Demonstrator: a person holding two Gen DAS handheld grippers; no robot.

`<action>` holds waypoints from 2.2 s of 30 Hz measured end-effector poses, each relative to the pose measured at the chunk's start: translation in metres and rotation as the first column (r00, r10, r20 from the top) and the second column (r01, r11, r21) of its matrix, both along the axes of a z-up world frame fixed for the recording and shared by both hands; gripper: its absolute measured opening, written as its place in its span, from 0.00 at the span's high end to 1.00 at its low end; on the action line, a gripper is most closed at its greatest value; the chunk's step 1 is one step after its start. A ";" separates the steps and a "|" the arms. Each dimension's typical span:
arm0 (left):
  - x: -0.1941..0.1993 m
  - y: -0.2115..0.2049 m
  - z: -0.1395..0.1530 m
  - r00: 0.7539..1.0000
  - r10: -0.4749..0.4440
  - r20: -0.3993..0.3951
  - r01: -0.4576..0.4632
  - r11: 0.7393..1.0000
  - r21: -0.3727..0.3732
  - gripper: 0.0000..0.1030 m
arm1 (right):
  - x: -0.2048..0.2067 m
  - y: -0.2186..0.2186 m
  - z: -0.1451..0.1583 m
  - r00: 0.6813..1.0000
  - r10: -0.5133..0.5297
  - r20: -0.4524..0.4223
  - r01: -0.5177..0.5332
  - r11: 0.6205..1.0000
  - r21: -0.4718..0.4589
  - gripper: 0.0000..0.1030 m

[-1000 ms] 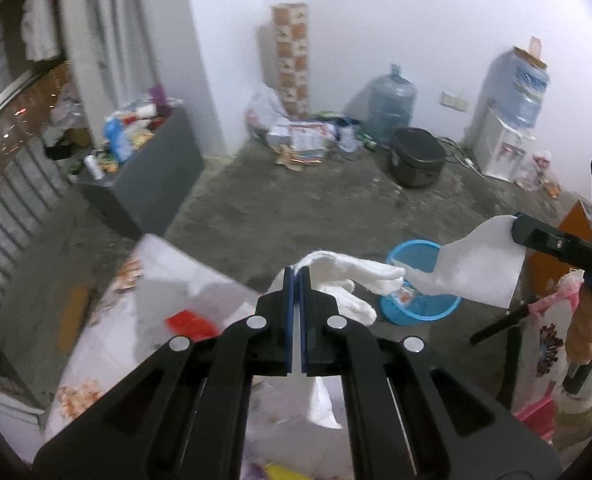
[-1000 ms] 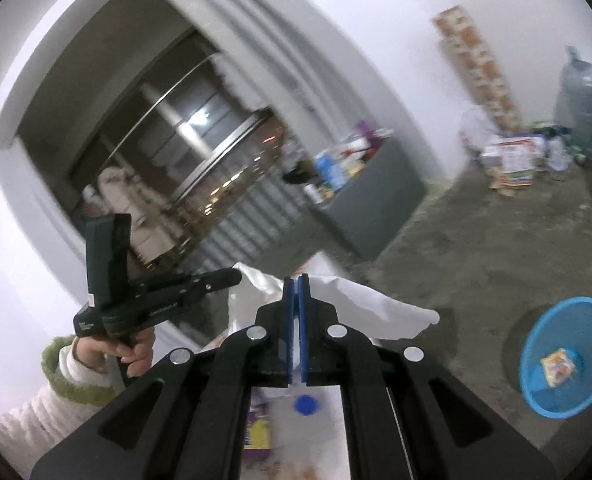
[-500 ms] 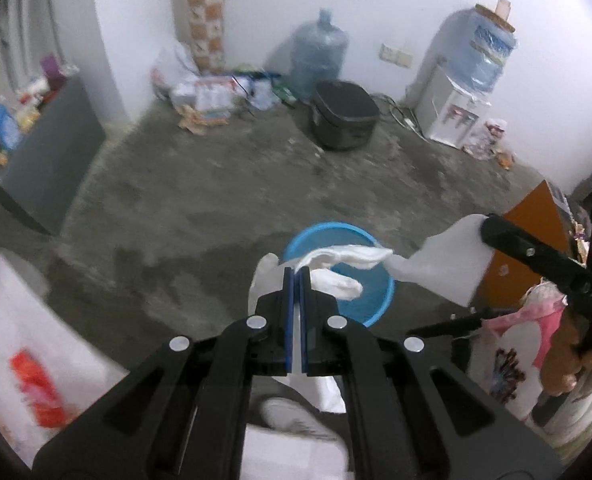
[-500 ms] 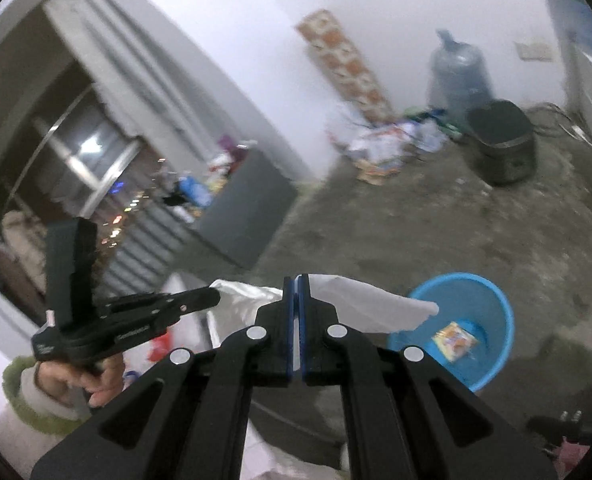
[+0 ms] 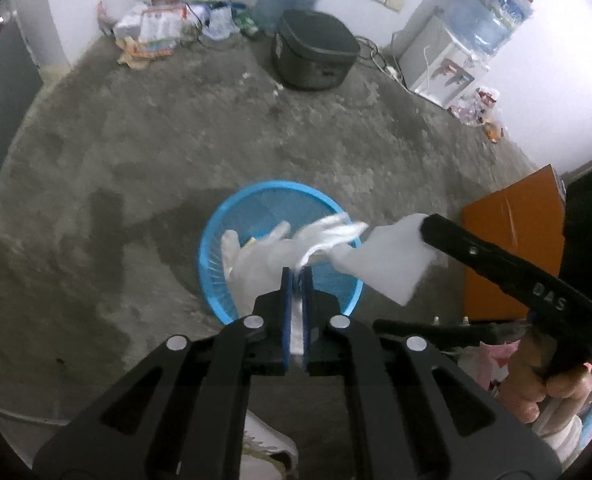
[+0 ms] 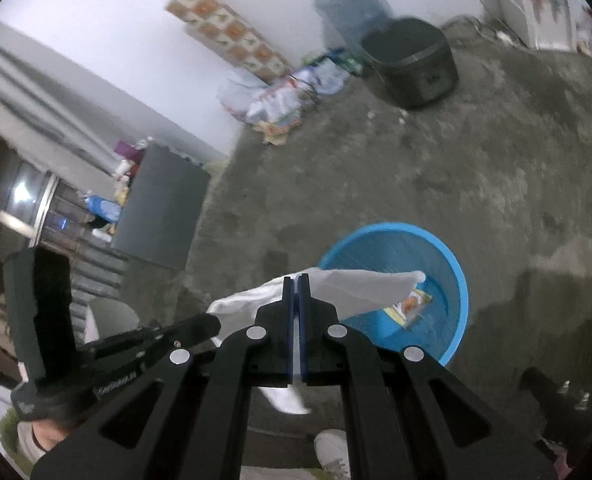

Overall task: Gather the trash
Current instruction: 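Carry the tissues to the blue wastebasket and open both grippers, then move both tools back to the table, then grasp the red wrapper with the right gripper and lift it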

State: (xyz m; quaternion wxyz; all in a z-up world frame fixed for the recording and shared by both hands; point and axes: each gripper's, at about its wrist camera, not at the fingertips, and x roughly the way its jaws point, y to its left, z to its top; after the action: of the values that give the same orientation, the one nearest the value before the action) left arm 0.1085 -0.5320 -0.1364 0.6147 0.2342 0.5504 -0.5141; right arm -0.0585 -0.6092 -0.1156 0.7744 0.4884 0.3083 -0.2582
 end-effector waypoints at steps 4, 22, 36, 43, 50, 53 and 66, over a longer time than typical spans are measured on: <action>0.001 -0.005 -0.013 1.000 0.013 0.005 -0.013 1.000 0.011 0.67 | 0.003 -0.011 -0.029 0.999 -0.025 -0.046 0.027 0.998 0.049 0.95; 0.029 0.069 0.103 0.984 0.115 0.133 -0.097 0.986 -0.136 0.62 | 0.003 0.033 0.033 0.998 -0.019 -0.057 0.011 0.991 -0.135 0.48; 0.090 0.238 0.243 0.905 0.303 0.300 -0.235 0.942 -0.241 0.44 | 0.052 0.114 0.120 0.970 0.231 0.071 -0.209 0.951 -0.226 0.39; 0.124 0.351 0.280 0.819 0.444 0.362 -0.371 0.893 -0.257 0.37 | 0.119 0.173 0.141 0.891 0.439 0.116 -0.407 0.886 -0.223 0.39; 0.163 0.431 0.254 0.769 0.559 0.312 -0.523 0.829 -0.195 0.37 | 0.184 0.234 0.144 0.805 0.579 0.128 -0.552 0.811 -0.194 0.39; 0.176 0.453 0.239 0.754 0.593 0.283 -0.566 0.805 -0.178 0.37 | 0.208 0.255 0.140 0.774 0.623 0.111 -0.601 0.779 -0.181 0.39; 0.236 0.464 0.165 0.767 0.610 0.200 -0.610 0.790 -0.068 0.49 | 0.331 0.331 0.096 0.604 0.797 0.034 -0.788 0.603 -0.124 0.39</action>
State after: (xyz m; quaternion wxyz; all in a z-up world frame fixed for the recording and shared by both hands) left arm 0.3440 -0.0675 0.0286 0.8030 0.0965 0.5281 -0.2589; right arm 0.2726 -0.2782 -0.0199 0.8435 0.2738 0.4466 0.1183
